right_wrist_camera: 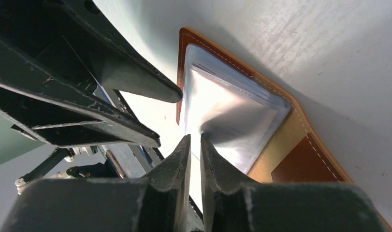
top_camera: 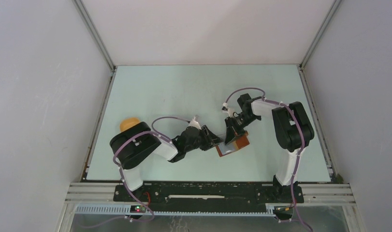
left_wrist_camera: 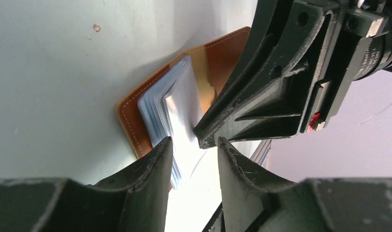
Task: Put the credit cards into the card holder
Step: Turn over the card slot in the card holder.
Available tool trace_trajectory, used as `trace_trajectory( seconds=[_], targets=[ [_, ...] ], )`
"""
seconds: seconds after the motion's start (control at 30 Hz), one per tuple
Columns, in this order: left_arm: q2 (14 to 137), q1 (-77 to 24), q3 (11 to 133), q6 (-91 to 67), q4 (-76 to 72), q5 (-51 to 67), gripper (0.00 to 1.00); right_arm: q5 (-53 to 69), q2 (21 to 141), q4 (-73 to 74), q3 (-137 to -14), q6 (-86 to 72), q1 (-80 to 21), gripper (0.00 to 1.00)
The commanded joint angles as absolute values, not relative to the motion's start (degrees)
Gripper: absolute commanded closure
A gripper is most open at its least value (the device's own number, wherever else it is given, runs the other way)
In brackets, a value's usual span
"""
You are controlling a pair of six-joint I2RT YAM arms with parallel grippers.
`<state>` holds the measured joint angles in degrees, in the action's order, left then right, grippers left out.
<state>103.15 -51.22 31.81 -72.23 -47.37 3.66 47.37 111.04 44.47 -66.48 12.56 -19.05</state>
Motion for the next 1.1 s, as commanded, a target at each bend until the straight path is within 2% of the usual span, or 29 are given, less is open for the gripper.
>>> trace_trajectory(
  seconds=[0.0,0.37,0.53,0.77,1.07],
  targets=[
    [104.1,-51.1,32.2,-73.3,-51.2,4.2,0.55,49.7,106.4,44.8,-66.6,13.4,-18.1,0.78],
    [107.4,-50.7,32.4,-74.3,-61.1,4.9,0.55,46.3,97.4,44.1,-66.6,15.0,-16.1,0.77],
    [111.3,-50.4,33.9,-75.6,-66.2,6.7,0.55,39.3,95.1,43.7,-66.7,16.0,-13.8,0.83],
    [111.5,-50.5,35.6,-74.3,-67.1,7.4,0.56,28.3,96.6,45.2,-66.6,19.9,-11.1,0.88],
    [114.0,-50.5,41.4,-72.6,-67.1,11.5,0.56,26.4,102.0,46.5,-66.6,21.8,-10.3,0.90]
  ],
)
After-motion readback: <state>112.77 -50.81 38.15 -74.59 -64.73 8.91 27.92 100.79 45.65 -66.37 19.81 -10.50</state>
